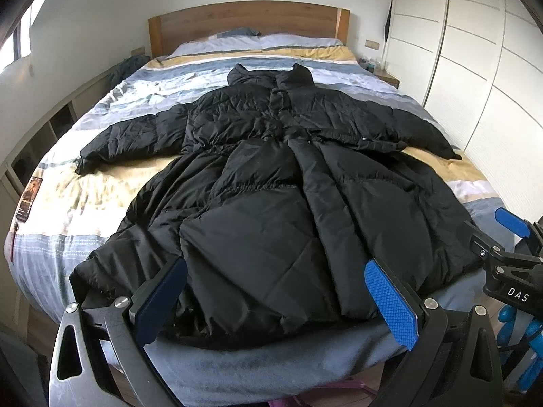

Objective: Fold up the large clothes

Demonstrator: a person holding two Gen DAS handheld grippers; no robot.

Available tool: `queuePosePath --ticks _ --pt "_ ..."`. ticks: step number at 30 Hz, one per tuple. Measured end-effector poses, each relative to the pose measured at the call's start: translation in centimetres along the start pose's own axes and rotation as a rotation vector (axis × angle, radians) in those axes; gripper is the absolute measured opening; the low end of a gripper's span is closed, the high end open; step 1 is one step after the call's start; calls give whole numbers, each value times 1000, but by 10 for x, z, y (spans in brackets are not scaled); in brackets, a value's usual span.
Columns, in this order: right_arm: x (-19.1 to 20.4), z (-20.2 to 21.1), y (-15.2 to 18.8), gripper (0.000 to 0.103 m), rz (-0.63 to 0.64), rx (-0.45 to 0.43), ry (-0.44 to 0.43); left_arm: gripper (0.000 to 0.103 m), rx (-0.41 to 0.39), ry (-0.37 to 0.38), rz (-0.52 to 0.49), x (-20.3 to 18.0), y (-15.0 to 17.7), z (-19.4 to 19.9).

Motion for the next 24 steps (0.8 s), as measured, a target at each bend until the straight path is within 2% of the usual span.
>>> queuePosePath --ticks 6,10,16,20,24 --pt "-9 8 -11 103 -7 -27 14 102 6 16 -4 -3 -4 4" --pt "-14 14 -18 103 -1 -37 25 102 -11 -8 -17 -3 -9 9" --pt "-32 20 -33 103 -15 -56 50 102 -66 -85 -37 1 -28 18" --pt "-44 24 -44 103 -26 -67 64 102 -119 -101 -47 3 -43 25" --pt "-51 25 -57 103 -29 -79 71 102 -130 -97 -79 1 -56 26"
Point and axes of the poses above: each gripper's, at about its wrist camera, not at the fingertips, and z roughly against the way its jaws point, x to its left, y to its underside, the point moved 10 cm from there along -z, roughly the way its jaws point, and after that the axes turned 2 degrees about z, right-handed, at the moved point
